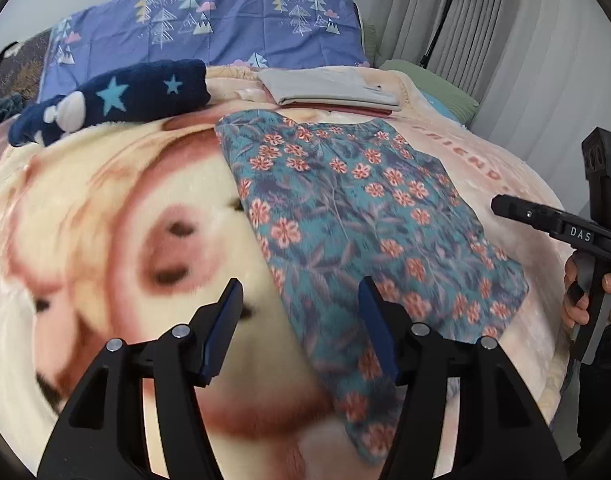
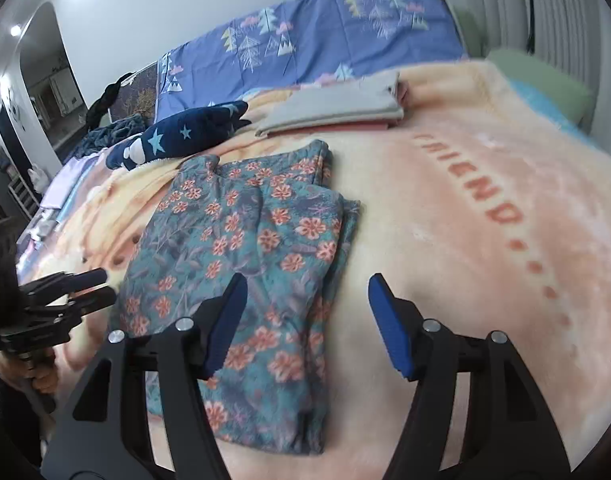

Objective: Fold small clothes

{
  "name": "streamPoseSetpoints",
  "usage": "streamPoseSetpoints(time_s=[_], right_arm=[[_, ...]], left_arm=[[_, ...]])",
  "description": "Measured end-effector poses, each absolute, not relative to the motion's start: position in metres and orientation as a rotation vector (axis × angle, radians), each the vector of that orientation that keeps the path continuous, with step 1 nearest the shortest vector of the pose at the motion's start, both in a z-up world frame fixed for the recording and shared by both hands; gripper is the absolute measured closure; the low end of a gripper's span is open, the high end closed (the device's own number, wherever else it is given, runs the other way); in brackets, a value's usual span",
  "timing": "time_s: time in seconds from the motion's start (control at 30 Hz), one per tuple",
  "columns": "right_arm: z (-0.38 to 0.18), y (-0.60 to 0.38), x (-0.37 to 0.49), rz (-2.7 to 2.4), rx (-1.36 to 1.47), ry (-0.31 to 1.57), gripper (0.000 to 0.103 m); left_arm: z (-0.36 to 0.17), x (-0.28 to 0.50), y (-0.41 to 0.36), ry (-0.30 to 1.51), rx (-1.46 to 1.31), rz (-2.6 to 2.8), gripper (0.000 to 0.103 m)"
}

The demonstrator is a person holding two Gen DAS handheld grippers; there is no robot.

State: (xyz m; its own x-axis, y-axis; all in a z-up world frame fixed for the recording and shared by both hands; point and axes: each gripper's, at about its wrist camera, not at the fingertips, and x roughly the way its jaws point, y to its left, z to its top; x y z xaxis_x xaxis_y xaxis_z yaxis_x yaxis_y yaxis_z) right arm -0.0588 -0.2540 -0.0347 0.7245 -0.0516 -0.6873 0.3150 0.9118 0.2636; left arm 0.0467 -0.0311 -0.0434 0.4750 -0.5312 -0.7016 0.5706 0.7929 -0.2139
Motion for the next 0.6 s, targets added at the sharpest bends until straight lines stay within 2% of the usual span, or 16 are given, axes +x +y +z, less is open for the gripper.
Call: streamPoseSetpoints(time_s=[0.17,0.33,0.37,0.43,0.6], right_arm=[[-0.063,-0.275,-0.030,-0.172,0.496,0.838,0.041],[-0.077,-0.293,-0.011,-0.105,0.594,0.852,0.041],[-0.076,-0.295,-0.008,-0.095,0.596,0.849,0.042],[-0.074,-0.297,0.001,-0.088,0.598,0.836,0.056],[-0.076,-0.296,0.020,-0.051,0.587,0.841,0.057]], left_arm=[[-0.061,0.087,-0.041,0.956,-0.042,-0.698,0.038],[-0.070,0.114,-0.050,1.000,-0.089,-0.736,0.033],[-0.073,0.122,-0.052,1.017,-0.107,-0.744,0.030],[-0.077,0.134,-0.055,1.037,-0.136,-0.755,0.028],[-0.079,0.146,-0.062,1.021,-0.129,-0.779,0.028]])
